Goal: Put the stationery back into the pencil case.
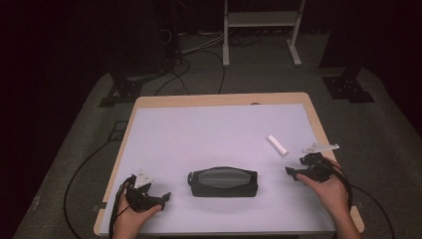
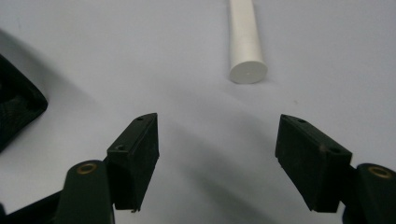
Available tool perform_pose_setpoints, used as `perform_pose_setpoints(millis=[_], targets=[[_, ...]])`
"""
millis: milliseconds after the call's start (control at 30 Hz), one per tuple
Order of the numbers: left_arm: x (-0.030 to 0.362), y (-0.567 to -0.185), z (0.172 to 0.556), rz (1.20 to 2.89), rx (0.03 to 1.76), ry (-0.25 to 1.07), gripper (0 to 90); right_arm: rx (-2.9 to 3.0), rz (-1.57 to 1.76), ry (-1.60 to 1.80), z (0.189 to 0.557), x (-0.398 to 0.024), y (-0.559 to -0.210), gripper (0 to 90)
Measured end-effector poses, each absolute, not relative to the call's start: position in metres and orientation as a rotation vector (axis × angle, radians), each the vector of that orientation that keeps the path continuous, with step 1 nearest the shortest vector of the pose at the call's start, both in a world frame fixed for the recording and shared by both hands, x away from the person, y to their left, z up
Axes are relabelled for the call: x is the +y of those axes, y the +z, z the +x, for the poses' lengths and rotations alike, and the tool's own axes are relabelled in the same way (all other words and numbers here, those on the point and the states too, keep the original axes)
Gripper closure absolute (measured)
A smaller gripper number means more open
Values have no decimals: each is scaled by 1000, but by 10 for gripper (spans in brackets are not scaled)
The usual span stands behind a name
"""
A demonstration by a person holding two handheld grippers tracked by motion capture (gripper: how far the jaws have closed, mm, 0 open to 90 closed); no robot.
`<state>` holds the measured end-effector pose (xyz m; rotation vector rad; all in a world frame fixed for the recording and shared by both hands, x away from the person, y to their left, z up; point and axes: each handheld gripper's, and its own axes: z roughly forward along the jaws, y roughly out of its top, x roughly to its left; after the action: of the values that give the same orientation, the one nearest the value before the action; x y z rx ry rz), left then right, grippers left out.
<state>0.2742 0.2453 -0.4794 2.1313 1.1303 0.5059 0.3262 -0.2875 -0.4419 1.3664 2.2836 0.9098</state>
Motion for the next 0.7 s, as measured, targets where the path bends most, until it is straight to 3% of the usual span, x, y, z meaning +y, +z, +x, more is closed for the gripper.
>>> perform_pose_setpoints(millis=[700], targets=[[245, -480, 274, 2131, 1131, 503, 14, 2318, 1342, 891, 375, -274, -434, 350]])
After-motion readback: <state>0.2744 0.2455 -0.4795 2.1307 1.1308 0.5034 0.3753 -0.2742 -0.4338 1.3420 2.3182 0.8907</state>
